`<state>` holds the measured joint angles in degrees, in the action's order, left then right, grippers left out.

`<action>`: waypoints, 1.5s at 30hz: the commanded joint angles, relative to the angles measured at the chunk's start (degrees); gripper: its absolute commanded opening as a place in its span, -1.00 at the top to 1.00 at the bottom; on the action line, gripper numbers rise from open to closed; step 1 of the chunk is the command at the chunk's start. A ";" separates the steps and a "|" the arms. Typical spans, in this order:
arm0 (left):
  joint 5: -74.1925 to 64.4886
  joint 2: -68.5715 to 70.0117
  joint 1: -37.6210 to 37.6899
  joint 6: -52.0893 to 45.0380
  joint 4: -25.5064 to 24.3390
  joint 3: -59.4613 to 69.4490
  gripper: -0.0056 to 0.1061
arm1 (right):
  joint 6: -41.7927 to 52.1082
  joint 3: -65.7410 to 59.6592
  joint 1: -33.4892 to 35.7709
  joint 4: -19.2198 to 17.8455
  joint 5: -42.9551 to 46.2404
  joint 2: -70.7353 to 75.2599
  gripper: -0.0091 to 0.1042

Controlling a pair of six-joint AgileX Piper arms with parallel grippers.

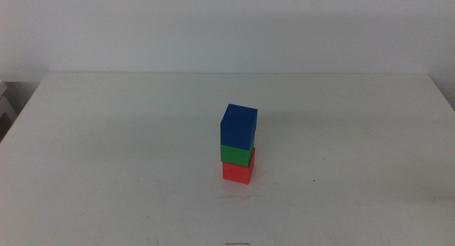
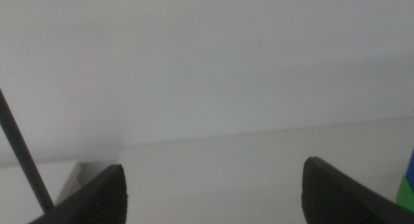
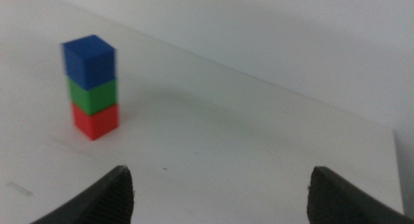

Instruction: Stack red cubes first, then green, then blue cubes in a specific spot.

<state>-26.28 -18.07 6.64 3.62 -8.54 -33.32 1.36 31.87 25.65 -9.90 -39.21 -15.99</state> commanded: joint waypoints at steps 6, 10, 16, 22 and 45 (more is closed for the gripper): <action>5.94 12.28 0.06 0.76 2.58 13.73 -0.73 | 0.52 -14.59 -16.28 4.86 14.34 10.44 -0.56; 5.94 17.11 0.06 0.76 3.61 21.36 -0.73 | 0.52 -21.43 -22.98 6.60 20.72 13.76 -0.56; 7.83 19.96 0.06 0.76 3.74 28.78 -0.73 | 0.52 -28.43 -26.57 6.38 27.44 15.73 -0.56; 18.00 20.02 0.06 0.76 3.74 33.93 -0.73 | 0.52 -32.54 -26.57 6.43 30.56 17.88 -0.56; 20.68 20.03 -6.58 0.76 3.50 34.81 -0.73 | 0.52 -32.51 -26.57 6.43 30.89 17.83 -0.56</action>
<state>-10.40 0.74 0.57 3.68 -5.41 1.66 1.36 -1.65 -0.52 -3.20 -12.97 0.53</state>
